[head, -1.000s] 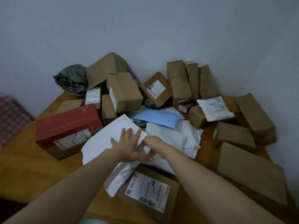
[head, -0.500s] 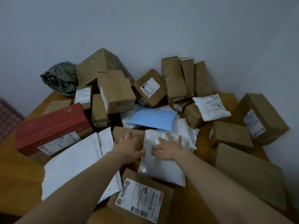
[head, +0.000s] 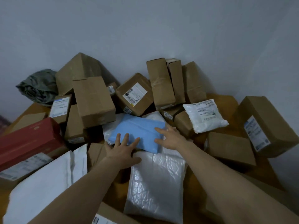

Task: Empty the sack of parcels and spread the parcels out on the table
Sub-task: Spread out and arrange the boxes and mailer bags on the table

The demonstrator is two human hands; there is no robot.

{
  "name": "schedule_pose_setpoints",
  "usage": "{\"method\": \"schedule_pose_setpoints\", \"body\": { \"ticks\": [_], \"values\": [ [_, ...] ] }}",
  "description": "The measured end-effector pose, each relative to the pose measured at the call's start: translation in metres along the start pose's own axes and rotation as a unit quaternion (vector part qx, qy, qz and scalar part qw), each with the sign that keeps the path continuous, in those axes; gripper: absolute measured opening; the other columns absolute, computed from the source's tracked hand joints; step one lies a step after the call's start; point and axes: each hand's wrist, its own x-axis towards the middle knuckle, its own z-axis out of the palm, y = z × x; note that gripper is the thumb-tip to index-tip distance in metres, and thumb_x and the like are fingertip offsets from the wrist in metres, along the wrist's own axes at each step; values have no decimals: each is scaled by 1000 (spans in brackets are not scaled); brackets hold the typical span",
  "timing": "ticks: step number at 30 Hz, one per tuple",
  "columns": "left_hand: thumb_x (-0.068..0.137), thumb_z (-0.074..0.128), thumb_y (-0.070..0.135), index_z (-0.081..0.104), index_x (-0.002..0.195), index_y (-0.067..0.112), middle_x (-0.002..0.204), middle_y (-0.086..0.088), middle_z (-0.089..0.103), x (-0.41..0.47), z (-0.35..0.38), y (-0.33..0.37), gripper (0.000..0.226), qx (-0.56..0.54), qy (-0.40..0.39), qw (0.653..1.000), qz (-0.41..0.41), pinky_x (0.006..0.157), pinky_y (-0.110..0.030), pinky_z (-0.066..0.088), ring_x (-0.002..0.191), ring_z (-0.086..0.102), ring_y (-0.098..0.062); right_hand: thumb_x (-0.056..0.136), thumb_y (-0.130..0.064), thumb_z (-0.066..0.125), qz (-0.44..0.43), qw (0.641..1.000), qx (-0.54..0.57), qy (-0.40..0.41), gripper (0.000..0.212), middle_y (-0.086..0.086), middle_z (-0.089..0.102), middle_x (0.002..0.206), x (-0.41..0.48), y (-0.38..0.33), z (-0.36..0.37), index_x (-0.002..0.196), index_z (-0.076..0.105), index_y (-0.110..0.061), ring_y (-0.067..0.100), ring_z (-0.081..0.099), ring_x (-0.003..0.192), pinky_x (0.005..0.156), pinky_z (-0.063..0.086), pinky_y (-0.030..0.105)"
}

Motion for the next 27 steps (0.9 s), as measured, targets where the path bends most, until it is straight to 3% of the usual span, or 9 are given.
{"method": "schedule_pose_setpoints", "body": {
  "ticks": [3, 6, 11, 14, 17, 19, 23, 25, 27],
  "values": [
    [80, 34, 74, 38, 138, 42, 149, 2, 32, -6, 12, -15, 67, 19, -38, 999, -5, 111, -57, 18, 140, 21, -26, 87, -59, 49, -21, 996, -24, -78, 52, 0, 36, 150, 4, -12, 27, 131, 54, -32, 21, 38, 134, 110, 31, 32],
    [71, 22, 76, 60, 111, 32, 119, 6, 61, -15, 3, -22, 71, -17, 64, 998, -9, 100, -38, 35, 115, 52, -18, 85, -63, 46, 7, 998, -30, -59, 51, -3, 65, 114, 5, -29, 21, 103, 68, -21, 18, 58, 106, 93, 44, 32],
    [78, 25, 55, 57, 57, 18, 58, 1, 57, 15, -50, -39, 53, -37, 314, 947, 54, 64, -29, 37, 64, 57, -22, 92, -41, 44, 8, 973, 4, 230, 38, 7, 70, 84, 24, -53, -40, 72, 64, -15, 26, 62, 85, 74, 41, 31],
    [83, 41, 44, 65, 73, 16, 72, 0, 61, 45, -73, -43, 39, -96, 347, 926, 117, 60, -28, 39, 74, 59, -22, 89, -35, 53, 9, 921, 9, 389, 25, 8, 57, 116, 44, -49, -74, 106, 62, -19, 27, 53, 108, 90, 41, 37],
    [88, 44, 41, 64, 105, 15, 105, -1, 61, 66, -100, -32, 36, -109, 327, 924, 162, 72, -31, 45, 102, 55, -23, 85, -46, 60, 68, 919, -53, 385, 64, 14, 23, 149, 65, -45, -109, 140, 34, -28, 35, 26, 137, 110, 25, 49],
    [92, 47, 41, 49, 130, 18, 132, -1, 47, 85, -113, -23, 45, -105, 262, 946, 159, 91, -31, 42, 125, 40, -21, 86, -52, 57, 104, 909, -87, 395, 75, 18, 3, 155, 80, -48, -131, 147, 18, -34, 39, 7, 143, 113, 14, 57],
    [90, 49, 52, 18, 148, 32, 156, -5, 12, 116, -134, 4, 69, -117, 214, 956, 164, 114, -45, 26, 145, 9, -29, 96, -44, 44, 114, 905, -118, 393, 58, 18, -18, 156, 113, -51, -167, 146, 14, -44, 42, -14, 143, 112, 3, 64],
    [87, 49, 61, 5, 150, 38, 159, -5, -7, 131, -141, 20, 81, -142, 187, 961, 148, 116, -55, 17, 146, -6, -33, 96, -43, 45, 118, 915, -137, 360, 59, 18, -18, 156, 126, -47, -178, 146, 13, -45, 42, -11, 143, 111, 1, 64],
    [81, 51, 68, -5, 148, 43, 157, -3, -23, 144, -147, 40, 91, -188, 165, 960, 128, 114, -62, 12, 144, -19, -35, 95, -40, 48, 115, 922, -128, 346, 56, 21, 3, 155, 136, -37, -186, 143, 19, -45, 42, 16, 141, 110, 8, 64]
  ]
}}
